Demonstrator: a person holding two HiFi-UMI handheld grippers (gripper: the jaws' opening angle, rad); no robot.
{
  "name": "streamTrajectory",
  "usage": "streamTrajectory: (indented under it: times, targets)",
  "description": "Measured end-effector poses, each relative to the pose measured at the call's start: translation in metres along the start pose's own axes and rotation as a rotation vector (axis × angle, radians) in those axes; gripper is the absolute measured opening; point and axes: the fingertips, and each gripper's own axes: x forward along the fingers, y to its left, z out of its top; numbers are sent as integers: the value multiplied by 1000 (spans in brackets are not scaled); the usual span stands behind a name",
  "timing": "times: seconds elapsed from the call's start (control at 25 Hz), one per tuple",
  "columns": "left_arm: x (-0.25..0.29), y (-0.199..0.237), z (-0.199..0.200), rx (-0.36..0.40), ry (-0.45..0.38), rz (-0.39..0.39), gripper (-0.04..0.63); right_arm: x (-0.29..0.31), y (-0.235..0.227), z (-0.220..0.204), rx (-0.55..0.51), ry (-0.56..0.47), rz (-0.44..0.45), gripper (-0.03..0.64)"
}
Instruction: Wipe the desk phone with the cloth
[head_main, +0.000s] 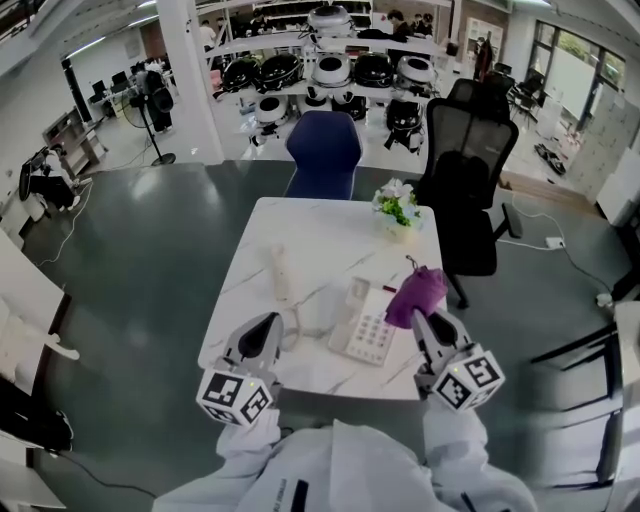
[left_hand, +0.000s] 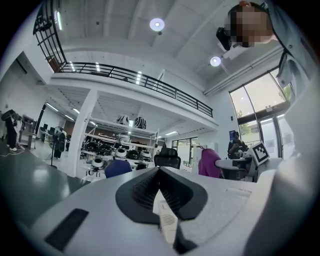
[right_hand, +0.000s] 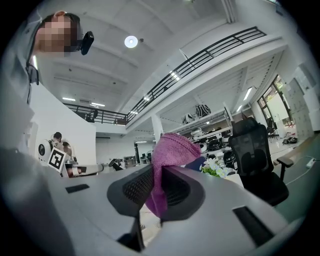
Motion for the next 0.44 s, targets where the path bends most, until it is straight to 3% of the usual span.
streamTrajectory:
  times: [0.44]
  targets:
    - [6, 0, -9, -13, 21, 13, -2, -2, -7, -7, -28, 13, -13, 31]
